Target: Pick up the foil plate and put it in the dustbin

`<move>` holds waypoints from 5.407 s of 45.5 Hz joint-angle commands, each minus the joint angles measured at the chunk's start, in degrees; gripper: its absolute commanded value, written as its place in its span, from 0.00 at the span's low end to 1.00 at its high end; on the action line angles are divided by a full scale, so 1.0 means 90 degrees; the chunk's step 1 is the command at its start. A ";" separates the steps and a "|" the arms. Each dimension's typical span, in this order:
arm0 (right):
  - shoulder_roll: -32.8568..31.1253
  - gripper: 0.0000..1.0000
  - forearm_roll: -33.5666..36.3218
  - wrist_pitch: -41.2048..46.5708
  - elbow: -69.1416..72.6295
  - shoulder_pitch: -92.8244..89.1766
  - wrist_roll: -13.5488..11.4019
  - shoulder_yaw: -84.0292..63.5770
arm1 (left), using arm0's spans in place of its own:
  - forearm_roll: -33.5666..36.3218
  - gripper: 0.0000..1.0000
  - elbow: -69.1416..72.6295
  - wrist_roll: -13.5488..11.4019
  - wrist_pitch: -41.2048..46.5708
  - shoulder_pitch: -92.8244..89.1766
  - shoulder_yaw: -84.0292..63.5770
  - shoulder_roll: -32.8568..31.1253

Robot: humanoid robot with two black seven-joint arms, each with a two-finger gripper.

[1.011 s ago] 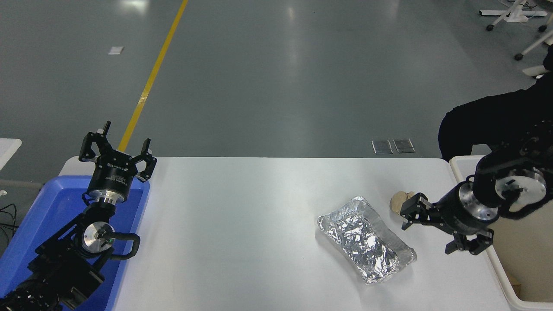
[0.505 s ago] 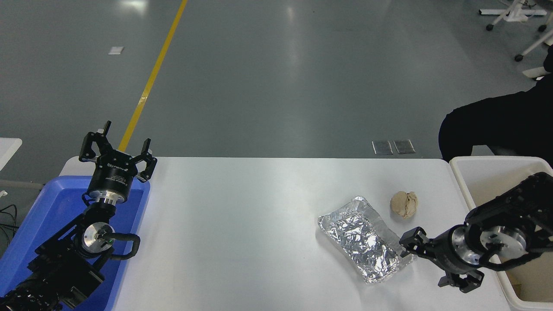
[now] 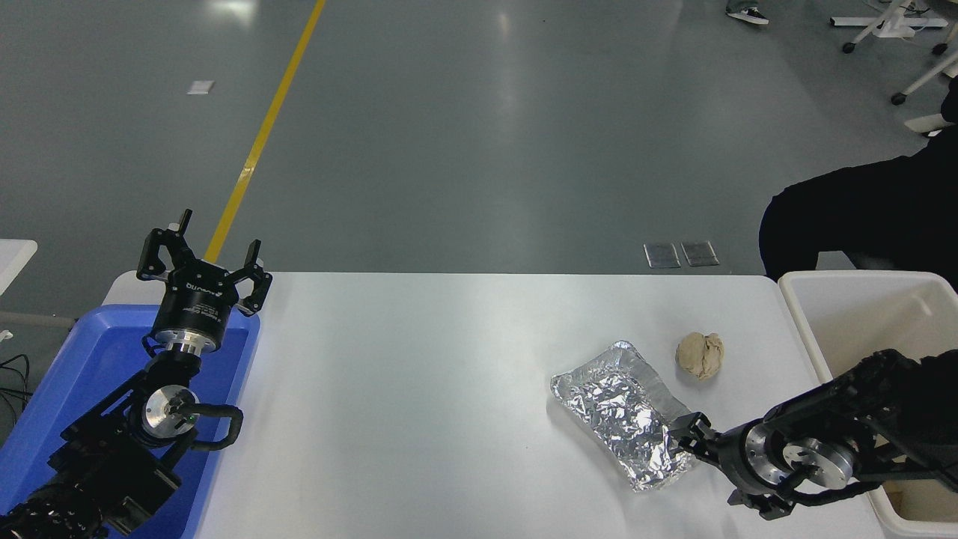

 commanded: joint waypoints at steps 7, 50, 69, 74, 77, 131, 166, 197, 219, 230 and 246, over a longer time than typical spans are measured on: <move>0.0253 0.54 0.0012 -0.0521 -0.0075 -0.0262 -0.0007 0.0184 | 0.0000 0.98 0.0004 0.0000 0.0000 0.0000 0.0000 0.0000; -0.0030 0.00 -0.0057 -0.0053 0.0013 0.0684 -0.0007 0.0097 | 0.0000 0.98 0.0004 0.0010 0.0000 0.0000 0.0000 0.0000; -0.0772 0.00 -0.0115 0.1949 0.0062 0.3292 -0.0007 -0.0909 | 0.0000 0.98 0.0004 0.0010 0.0000 -0.0010 0.0000 0.0000; -0.0870 0.00 -0.0125 0.2379 0.0062 0.3780 -0.0007 -0.1114 | 0.0000 0.98 0.0004 0.0010 0.0000 0.0000 0.0000 0.0000; -0.0909 0.00 -0.0125 0.2574 0.0062 0.4064 -0.0007 -0.1241 | 0.0000 0.98 -0.0006 0.0010 0.0000 0.0000 0.0000 0.0000; -0.1749 0.00 -0.0741 0.2566 -0.2632 0.3187 -0.0007 -0.2023 | 0.0000 0.98 0.0004 0.0000 0.0000 0.0000 0.0000 0.0000; -0.1866 0.00 -0.0623 -0.0501 -0.5045 -0.1384 -0.0007 -0.0656 | 0.0000 0.98 0.0004 0.0000 0.0000 0.0000 0.0000 0.0000; -0.1066 0.00 -0.0623 -0.1029 -0.6373 -0.3328 0.0013 0.0770 | 0.0000 0.98 0.0004 0.0000 0.0000 0.0000 0.0000 0.0000; -0.0938 0.00 -0.0623 -0.1019 -0.6735 -0.3836 0.0013 0.1053 | 0.0000 0.98 -0.0006 0.0000 0.0000 0.0000 0.0000 0.0000; -0.0948 0.65 -0.0623 -0.1029 -0.6764 -0.3914 0.0013 0.1063 | 0.0000 0.98 0.0004 0.0000 0.0000 0.0000 0.0000 0.0000; -0.0851 1.00 -0.0623 -0.1009 -0.6647 -0.3651 0.0013 0.1063 | 0.0000 0.98 0.0004 0.0000 0.0000 0.0000 0.0000 0.0000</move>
